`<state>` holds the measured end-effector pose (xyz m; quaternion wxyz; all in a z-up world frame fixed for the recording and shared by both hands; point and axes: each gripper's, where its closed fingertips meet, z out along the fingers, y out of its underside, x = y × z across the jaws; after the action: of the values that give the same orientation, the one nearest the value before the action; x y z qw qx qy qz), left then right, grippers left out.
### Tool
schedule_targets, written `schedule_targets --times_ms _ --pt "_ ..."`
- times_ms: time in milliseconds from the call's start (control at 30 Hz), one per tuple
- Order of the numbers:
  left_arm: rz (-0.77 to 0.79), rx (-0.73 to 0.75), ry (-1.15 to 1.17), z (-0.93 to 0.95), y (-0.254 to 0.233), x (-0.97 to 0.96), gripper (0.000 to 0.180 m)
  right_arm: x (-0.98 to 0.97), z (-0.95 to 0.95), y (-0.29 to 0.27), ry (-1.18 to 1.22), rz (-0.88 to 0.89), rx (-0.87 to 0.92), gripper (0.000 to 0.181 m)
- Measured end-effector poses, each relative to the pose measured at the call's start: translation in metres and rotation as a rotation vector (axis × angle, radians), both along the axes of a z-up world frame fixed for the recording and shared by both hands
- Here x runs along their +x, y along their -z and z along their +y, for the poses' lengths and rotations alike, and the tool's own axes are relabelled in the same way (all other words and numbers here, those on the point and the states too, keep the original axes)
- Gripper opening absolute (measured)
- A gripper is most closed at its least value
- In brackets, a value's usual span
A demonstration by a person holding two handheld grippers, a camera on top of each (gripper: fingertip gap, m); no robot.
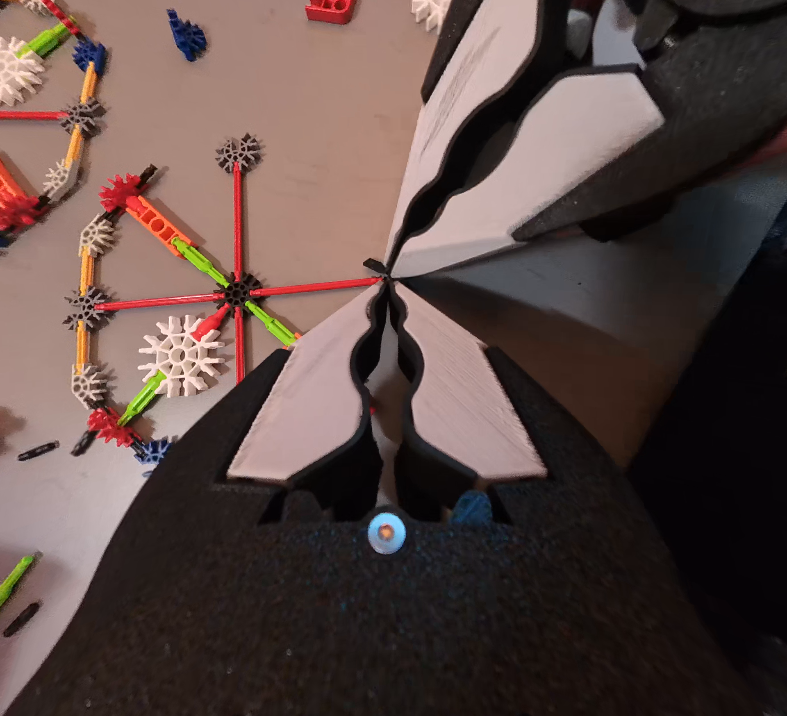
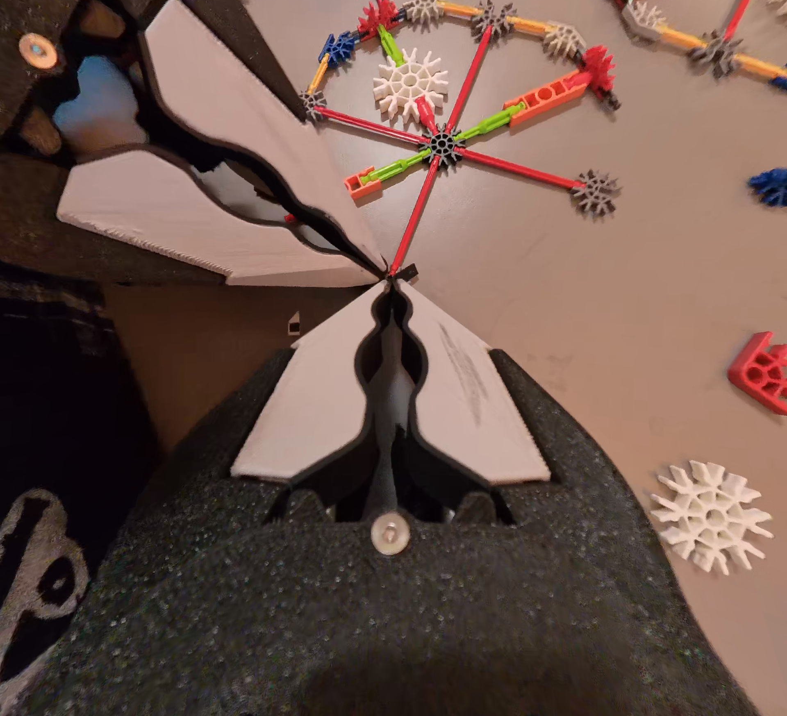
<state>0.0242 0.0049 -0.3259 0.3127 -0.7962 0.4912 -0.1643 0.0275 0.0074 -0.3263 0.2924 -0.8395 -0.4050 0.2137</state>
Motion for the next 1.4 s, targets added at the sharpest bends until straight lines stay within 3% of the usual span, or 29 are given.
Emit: schedule_targets --times_ms 167,400,800,933,1267,1333,1400 --pt "-0.068 -0.020 -0.005 -0.002 -0.011 0.002 0.000 0.008 0.006 -0.012 0.058 0.083 -0.011 0.000" --pt "-0.079 -0.013 -0.077 0.010 -0.024 -0.039 0.011 0.037 0.007 -0.041 0.119 0.199 0.028 0.016" --pt "-0.037 0.001 -0.267 0.031 -0.026 -0.119 0.013 0.049 -0.003 -0.006 0.070 -0.006 0.098 0.025" --pt "-0.033 -0.013 -0.273 0.029 -0.022 -0.118 0.013 0.047 0.000 -0.002 0.065 -0.042 0.139 0.005" --pt "-0.023 -0.046 -0.265 0.022 -0.012 -0.110 0.013 0.101 0.018 -0.003 0.247 -0.081 0.162 0.004" --pt "-0.019 -0.053 -0.261 0.021 -0.010 -0.108 0.013 0.109 0.019 -0.003 0.282 -0.069 0.151 0.006" --pt "-0.014 -0.058 -0.257 0.020 -0.009 -0.105 0.013 0.111 0.018 -0.004 0.286 -0.071 0.149 0.021"
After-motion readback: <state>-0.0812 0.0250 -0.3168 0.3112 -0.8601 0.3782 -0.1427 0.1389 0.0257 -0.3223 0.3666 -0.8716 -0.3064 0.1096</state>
